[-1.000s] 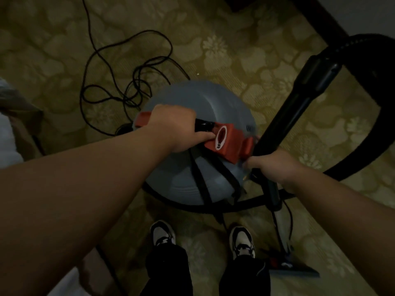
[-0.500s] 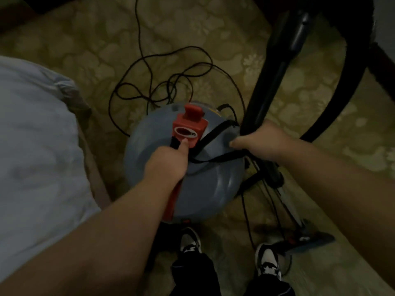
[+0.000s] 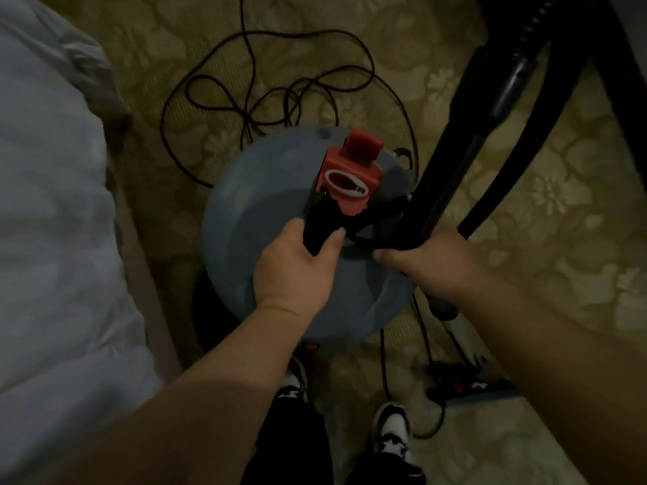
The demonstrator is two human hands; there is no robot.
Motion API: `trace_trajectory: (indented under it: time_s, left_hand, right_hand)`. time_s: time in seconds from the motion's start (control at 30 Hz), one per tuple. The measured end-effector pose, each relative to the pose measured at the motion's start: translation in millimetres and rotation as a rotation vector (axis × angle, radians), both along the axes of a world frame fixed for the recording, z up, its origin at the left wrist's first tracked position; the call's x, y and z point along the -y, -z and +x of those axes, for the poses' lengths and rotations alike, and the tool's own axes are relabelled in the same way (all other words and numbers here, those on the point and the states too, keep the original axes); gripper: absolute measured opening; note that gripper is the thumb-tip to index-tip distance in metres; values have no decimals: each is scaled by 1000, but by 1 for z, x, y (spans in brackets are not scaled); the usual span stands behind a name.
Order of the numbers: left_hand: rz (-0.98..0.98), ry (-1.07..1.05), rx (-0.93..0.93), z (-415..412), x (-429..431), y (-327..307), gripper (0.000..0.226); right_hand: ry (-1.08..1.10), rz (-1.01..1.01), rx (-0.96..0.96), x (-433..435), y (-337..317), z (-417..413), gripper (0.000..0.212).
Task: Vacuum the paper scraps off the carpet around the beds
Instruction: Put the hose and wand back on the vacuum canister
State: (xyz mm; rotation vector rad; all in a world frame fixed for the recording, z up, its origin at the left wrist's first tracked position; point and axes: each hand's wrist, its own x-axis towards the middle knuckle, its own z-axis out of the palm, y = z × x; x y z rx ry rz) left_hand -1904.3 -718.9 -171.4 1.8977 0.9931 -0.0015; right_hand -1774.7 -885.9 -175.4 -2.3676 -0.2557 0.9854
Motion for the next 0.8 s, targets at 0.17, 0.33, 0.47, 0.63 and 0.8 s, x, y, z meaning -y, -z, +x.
trace_trajectory:
  time_s: [0.17,0.33,0.47,0.63,0.8]
  left_hand:
    - [71,22,24,41,-7,-1,39]
    - [134,93,-10,64,-9,-5,39]
    - [64,107,-101,77,-11,-15,39]
    - [-96,94,-224,81,-16,-24,32]
    - [-587,16,-268,86,-30,-21,16]
  right_hand:
    - [124,136,-94,16,11,14,61]
    - [161,234,-255,19,11,45,56]
    - [170,249,-295,20,10,65,63]
    - [167,242,-316,22,16,81,78]
    - [141,245,-346,19,25,84,49]
